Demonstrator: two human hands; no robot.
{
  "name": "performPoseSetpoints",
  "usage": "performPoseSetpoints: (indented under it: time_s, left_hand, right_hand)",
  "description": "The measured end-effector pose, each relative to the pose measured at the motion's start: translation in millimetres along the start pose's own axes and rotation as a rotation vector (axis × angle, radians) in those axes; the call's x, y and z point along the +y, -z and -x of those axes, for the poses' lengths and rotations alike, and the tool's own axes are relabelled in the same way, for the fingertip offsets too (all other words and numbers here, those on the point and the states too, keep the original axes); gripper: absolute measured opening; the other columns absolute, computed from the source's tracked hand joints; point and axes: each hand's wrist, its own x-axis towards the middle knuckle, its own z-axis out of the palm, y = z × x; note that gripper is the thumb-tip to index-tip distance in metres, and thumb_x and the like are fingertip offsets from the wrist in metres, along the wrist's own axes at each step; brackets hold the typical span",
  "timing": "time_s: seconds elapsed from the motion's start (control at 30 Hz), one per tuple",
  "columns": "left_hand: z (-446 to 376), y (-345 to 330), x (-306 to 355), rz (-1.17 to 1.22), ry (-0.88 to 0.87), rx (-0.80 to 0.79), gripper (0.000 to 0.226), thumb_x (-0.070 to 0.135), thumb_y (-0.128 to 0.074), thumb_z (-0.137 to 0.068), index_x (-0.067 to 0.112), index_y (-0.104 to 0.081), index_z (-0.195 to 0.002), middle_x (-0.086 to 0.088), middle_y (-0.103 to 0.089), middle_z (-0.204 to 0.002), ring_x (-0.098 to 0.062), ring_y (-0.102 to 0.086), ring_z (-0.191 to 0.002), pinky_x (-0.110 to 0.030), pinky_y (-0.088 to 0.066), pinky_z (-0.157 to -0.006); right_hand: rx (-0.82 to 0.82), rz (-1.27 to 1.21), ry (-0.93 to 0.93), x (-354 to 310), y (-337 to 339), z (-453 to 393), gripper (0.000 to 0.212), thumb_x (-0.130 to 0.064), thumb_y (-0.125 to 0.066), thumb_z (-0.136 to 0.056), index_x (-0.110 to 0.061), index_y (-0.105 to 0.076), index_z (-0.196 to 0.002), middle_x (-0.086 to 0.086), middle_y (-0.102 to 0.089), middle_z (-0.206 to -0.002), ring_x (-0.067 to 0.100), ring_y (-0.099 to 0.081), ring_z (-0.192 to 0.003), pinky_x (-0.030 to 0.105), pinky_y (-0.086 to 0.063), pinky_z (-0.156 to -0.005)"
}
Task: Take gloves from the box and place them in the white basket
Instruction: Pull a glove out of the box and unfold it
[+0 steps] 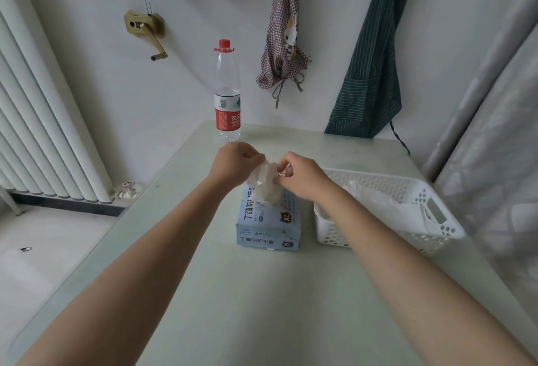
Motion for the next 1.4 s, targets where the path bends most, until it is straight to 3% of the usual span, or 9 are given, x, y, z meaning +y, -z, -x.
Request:
performPoseSetpoints:
  time_s: [0.1, 0.23, 0.43, 0.57, 0.73, 0.83, 1.0, 1.17, 1.4]
  left_hand:
    - [-2, -2, 10, 0.051, 0.000, -0.040, 0.021, 0.030, -0.065, -0.091, 0.010, -0.073, -0.089, 0.005, -0.065, -0.073, -0.009, -0.057, -0.066, -0.020, -0.039, -0.056]
    - [-4, -7, 15, 0.130, 0.054, -0.083, 0.030, 0.033, -0.063, -0.092, 0.004, -0.072, -0.089, -0.003, -0.063, -0.073, -0.013, -0.052, -0.061, -0.022, -0.039, -0.054]
    - [1, 0, 11, 0.219, 0.016, -0.247, 0.042, 0.043, -0.078, -0.079, 0.013, -0.065, -0.105, -0.001, -0.068, -0.095, -0.014, -0.063, -0.085, -0.027, -0.049, -0.073]
    - [0, -3, 10, 0.197, 0.027, -0.151, 0.028, 0.030, -0.071, -0.087, 0.011, -0.067, -0.107, -0.005, -0.068, -0.097, -0.022, -0.063, -0.090, -0.031, -0.049, -0.074]
    - [-6, 4, 15, 0.447, 0.162, 0.027, 0.010, 0.019, -0.062, -0.087, 0.011, -0.066, -0.092, -0.014, -0.068, -0.094, -0.034, -0.066, -0.094, -0.047, -0.057, -0.084]
    - [-6, 10, 21, 0.610, 0.233, 0.022, 0.008, 0.015, -0.056, -0.089, 0.013, -0.062, -0.094, -0.011, -0.065, -0.091, -0.028, -0.064, -0.086, -0.039, -0.054, -0.078]
    - [-12, 20, 24, 1.284, 0.397, -0.059, 0.027, 0.009, -0.044, -0.093, 0.001, -0.053, -0.117, -0.019, -0.060, -0.100, -0.029, -0.063, -0.081, -0.037, -0.052, -0.071]
    - [-7, 21, 26, 1.460, 0.393, -0.157, 0.026, 0.006, -0.033, -0.093, 0.007, -0.048, -0.114, -0.012, -0.060, -0.091, -0.025, -0.063, -0.076, -0.030, -0.055, -0.060]
    - [-1, 19, 24, 1.270, 0.501, -0.052, 0.021, 0.014, -0.033, -0.097, 0.010, -0.049, -0.085, -0.009, -0.053, -0.076, -0.021, -0.056, -0.067, -0.027, -0.046, -0.065]
  right_hand:
    - [-0.002, -0.084, 0.013, -5, -2, 3, 0.033, -0.031, -0.069, -0.087, -0.023, -0.049, -0.113, -0.002, -0.060, -0.090, 0.017, -0.059, -0.083, 0.033, -0.049, -0.075]
    - [0.124, -0.231, 0.012, -8, 2, 4, 0.020, -0.027, -0.064, -0.092, -0.020, -0.053, -0.107, -0.003, -0.058, -0.077, 0.019, -0.060, -0.066, 0.034, -0.049, -0.062]
    - [0.261, -0.217, 0.003, -7, 11, -2, 0.020, -0.028, -0.064, -0.091, -0.011, -0.058, -0.083, -0.005, -0.053, -0.071, 0.010, -0.046, -0.061, 0.025, -0.036, -0.057]
    - [0.275, -0.330, 0.008, -9, 17, -5, 0.025, -0.033, -0.065, -0.091, -0.013, -0.054, -0.080, 0.003, -0.059, -0.076, 0.021, -0.057, -0.066, 0.033, -0.048, -0.065]
    - [0.235, -0.377, 0.000, -11, 23, -3, 0.003, -0.018, -0.057, -0.095, -0.020, -0.058, -0.094, -0.002, -0.065, -0.085, 0.017, -0.067, -0.067, 0.028, -0.049, -0.064]
    - [0.220, -0.384, -0.048, -10, 24, 0, 0.015, -0.011, -0.053, -0.093, -0.021, -0.059, -0.103, -0.001, -0.062, -0.085, 0.017, -0.068, -0.074, 0.029, -0.051, -0.066]
    - [0.166, -0.433, -0.091, -12, 27, 4, 0.039, -0.011, -0.052, -0.090, -0.018, -0.053, -0.129, 0.005, -0.058, -0.112, 0.011, -0.058, -0.082, 0.019, -0.045, -0.062]
    - [0.060, -0.510, -0.125, -12, 26, 6, 0.064, -0.024, -0.063, -0.088, -0.026, -0.035, -0.146, -0.001, -0.043, -0.130, 0.016, -0.051, -0.111, 0.018, -0.041, -0.069]
    - [-0.048, -0.552, -0.118, -5, 24, 9, 0.024, -0.018, -0.070, -0.083, -0.008, -0.067, -0.104, 0.007, -0.069, -0.100, 0.018, -0.063, -0.090, 0.028, -0.047, -0.076]
